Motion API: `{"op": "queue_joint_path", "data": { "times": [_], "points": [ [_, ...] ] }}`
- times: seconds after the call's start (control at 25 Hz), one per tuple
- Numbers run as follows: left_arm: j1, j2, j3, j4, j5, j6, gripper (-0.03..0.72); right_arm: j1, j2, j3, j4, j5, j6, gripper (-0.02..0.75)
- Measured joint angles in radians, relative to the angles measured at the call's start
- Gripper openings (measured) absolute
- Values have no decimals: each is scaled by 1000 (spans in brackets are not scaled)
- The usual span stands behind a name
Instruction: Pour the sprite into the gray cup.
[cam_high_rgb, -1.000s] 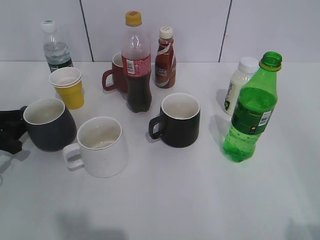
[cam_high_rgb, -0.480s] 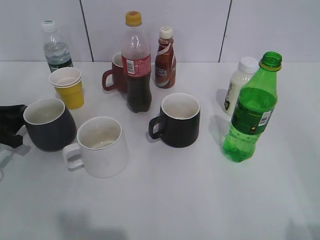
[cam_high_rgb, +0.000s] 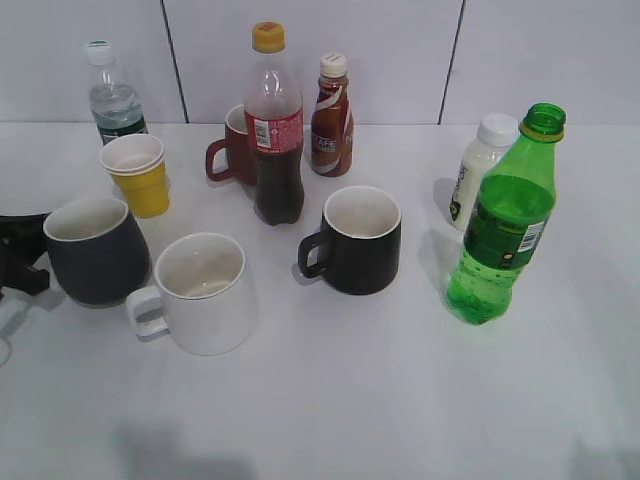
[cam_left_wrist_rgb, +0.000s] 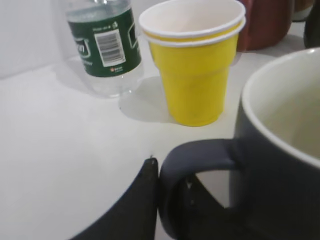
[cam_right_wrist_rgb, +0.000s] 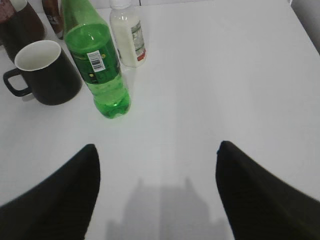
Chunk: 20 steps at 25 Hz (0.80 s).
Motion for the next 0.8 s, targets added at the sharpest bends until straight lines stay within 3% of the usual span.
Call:
{"op": "queue_joint_path", "data": {
  "times": [0.2, 0.4, 0.64, 0.8],
  "points": [
    [0, -104, 44, -17, 7, -53, 57, 0, 0, 0, 48, -9, 0, 543],
    [-1, -246, 140, -122, 5, -60, 57, 0, 49, -3, 109, -73, -16, 510],
    [-2, -405, 256, -235, 5, -62, 57, 0, 220, 30, 318, -639, -279, 503],
    [-31, -467, 271, -293, 5, -62, 57, 0, 412, 65, 353, -875, -391, 502]
  ]
}}
